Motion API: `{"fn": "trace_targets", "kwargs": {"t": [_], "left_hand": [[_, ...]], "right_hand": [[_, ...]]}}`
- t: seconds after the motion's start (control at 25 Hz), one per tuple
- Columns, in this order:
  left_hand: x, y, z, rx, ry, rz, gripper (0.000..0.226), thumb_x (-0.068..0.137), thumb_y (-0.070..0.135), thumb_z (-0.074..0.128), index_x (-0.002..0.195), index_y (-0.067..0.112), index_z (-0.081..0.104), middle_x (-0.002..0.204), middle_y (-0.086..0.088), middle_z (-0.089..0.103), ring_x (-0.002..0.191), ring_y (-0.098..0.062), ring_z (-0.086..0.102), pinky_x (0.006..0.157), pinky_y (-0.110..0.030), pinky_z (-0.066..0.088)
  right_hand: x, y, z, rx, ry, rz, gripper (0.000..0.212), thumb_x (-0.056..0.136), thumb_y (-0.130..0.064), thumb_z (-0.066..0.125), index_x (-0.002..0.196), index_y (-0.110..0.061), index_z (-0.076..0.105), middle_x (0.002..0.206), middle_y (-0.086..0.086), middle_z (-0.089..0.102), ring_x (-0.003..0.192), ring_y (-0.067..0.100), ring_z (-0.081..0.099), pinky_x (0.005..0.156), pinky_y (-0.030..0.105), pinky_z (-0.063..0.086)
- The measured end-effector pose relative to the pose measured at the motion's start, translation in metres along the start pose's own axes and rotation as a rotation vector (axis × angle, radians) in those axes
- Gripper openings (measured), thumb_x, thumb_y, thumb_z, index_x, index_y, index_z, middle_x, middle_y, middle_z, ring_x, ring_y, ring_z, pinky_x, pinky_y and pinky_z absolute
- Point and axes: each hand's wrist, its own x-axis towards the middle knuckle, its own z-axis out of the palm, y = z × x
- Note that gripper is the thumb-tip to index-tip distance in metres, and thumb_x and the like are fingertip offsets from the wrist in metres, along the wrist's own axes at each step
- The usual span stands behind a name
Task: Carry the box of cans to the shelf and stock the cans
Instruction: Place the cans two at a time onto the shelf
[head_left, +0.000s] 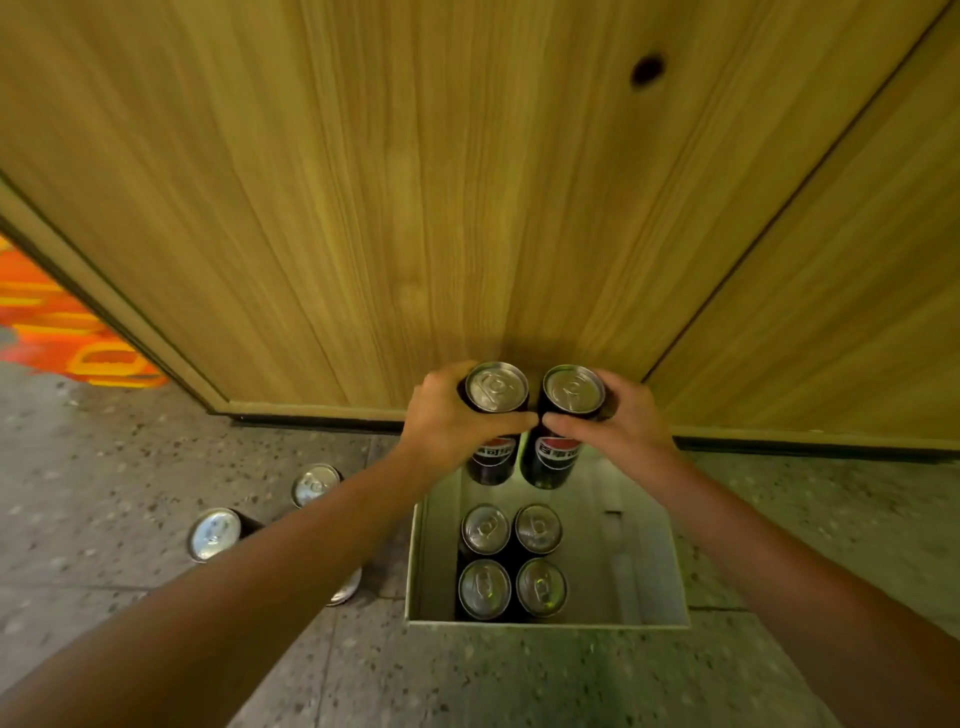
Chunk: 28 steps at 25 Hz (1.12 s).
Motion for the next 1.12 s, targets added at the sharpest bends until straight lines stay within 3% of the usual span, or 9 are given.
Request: {"fn": "trace_targets", "kwargs": {"t": [0.08, 0.16, 0.36, 0.44, 0.56, 0.68, 0.88, 1.0, 1.12], "left_hand": [[-0.019, 0.074, -0.032, 0.007, -0.021, 0.053, 0.041, 0.052, 0.032, 0.085, 0.085, 0.037, 0.062, 0.082, 0.019, 0.068, 0.079, 0.007, 0.065, 0.071, -0.007, 0.049], [-0.043, 0.149, -0.063, -0.012, -0.042, 0.094, 0.039, 0.052, 0.032, 0.085, 0.083, 0.039, 0.062, 0.083, 0.018, 0.069, 0.08, 0.007, 0.065, 0.071, -0.008, 0.05], [-0.097, 0.346, -0.138, -0.083, -0.093, 0.179, 0.031, 0.06, 0.021, 0.082, 0.082, 0.033, 0.065, 0.073, 0.021, 0.071, 0.075, 0.01, 0.065, 0.061, -0.005, 0.048], [-0.114, 0.42, -0.165, -0.081, -0.092, 0.218, 0.032, 0.059, 0.025, 0.082, 0.087, 0.026, 0.068, 0.08, 0.015, 0.073, 0.078, 0.005, 0.067, 0.064, -0.009, 0.051], [-0.137, 0.527, -0.204, -0.056, -0.077, 0.283, 0.051, 0.052, 0.041, 0.079, 0.097, 0.018, 0.069, 0.091, 0.008, 0.074, 0.084, -0.001, 0.069, 0.07, -0.016, 0.055], [-0.153, 0.623, -0.238, -0.052, -0.049, 0.347, 0.058, 0.046, 0.048, 0.075, 0.096, 0.018, 0.069, 0.089, 0.008, 0.073, 0.081, 0.0, 0.069, 0.066, -0.013, 0.054], [-0.164, 0.754, -0.288, 0.039, -0.063, 0.434, 0.052, 0.044, 0.055, 0.072, 0.09, 0.029, 0.069, 0.087, 0.013, 0.073, 0.08, 0.003, 0.069, 0.067, -0.014, 0.055], [-0.161, 0.814, -0.309, 0.073, -0.054, 0.496, 0.049, 0.051, 0.049, 0.074, 0.093, 0.026, 0.069, 0.09, 0.012, 0.072, 0.079, 0.006, 0.067, 0.067, -0.012, 0.053], [-0.153, 0.852, -0.322, 0.11, -0.03, 0.473, 0.023, 0.065, 0.037, 0.076, 0.084, 0.03, 0.066, 0.082, 0.012, 0.067, 0.073, 0.007, 0.064, 0.062, -0.008, 0.051]], "right_hand": [[-0.015, -0.076, -0.029, 0.005, 0.012, -0.052, 0.042, 0.059, -0.017, 0.082, 0.083, -0.04, 0.056, 0.083, -0.022, 0.06, 0.079, -0.007, 0.057, 0.063, 0.005, 0.047], [-0.035, -0.155, -0.06, 0.008, 0.009, -0.095, 0.045, 0.059, -0.016, 0.082, 0.081, -0.042, 0.052, 0.083, -0.024, 0.058, 0.075, -0.01, 0.056, 0.061, 0.003, 0.046], [-0.082, -0.354, -0.144, 0.063, 0.009, -0.202, 0.041, 0.063, -0.011, 0.078, 0.08, -0.038, 0.052, 0.082, -0.022, 0.057, 0.069, -0.024, 0.054, 0.06, -0.002, 0.043], [-0.095, -0.428, -0.175, 0.06, 0.014, -0.242, 0.037, 0.064, -0.014, 0.078, 0.08, -0.037, 0.054, 0.082, -0.021, 0.059, 0.072, -0.02, 0.056, 0.063, 0.001, 0.044], [-0.111, -0.532, -0.217, 0.067, 0.058, -0.293, 0.033, 0.063, -0.02, 0.08, 0.081, -0.036, 0.057, 0.082, -0.019, 0.062, 0.074, -0.014, 0.059, 0.063, 0.005, 0.046], [-0.125, -0.624, -0.256, 0.087, 0.105, -0.343, 0.034, 0.055, -0.037, 0.079, 0.082, -0.034, 0.059, 0.082, -0.017, 0.065, 0.075, -0.009, 0.062, 0.062, 0.008, 0.047], [-0.132, -0.745, -0.31, 0.069, 0.165, -0.414, 0.031, 0.059, -0.037, 0.076, 0.084, -0.036, 0.059, 0.084, -0.021, 0.063, 0.077, -0.012, 0.061, 0.063, 0.007, 0.048], [-0.128, -0.799, -0.334, 0.041, 0.176, -0.43, 0.045, 0.06, -0.043, 0.073, 0.098, -0.022, 0.063, 0.092, -0.011, 0.067, 0.085, -0.003, 0.062, 0.067, 0.013, 0.048], [-0.118, -0.835, -0.346, 0.043, 0.23, -0.416, 0.037, 0.07, -0.035, 0.072, 0.102, -0.017, 0.065, 0.093, -0.006, 0.067, 0.083, -0.003, 0.061, 0.062, 0.009, 0.049]]}}
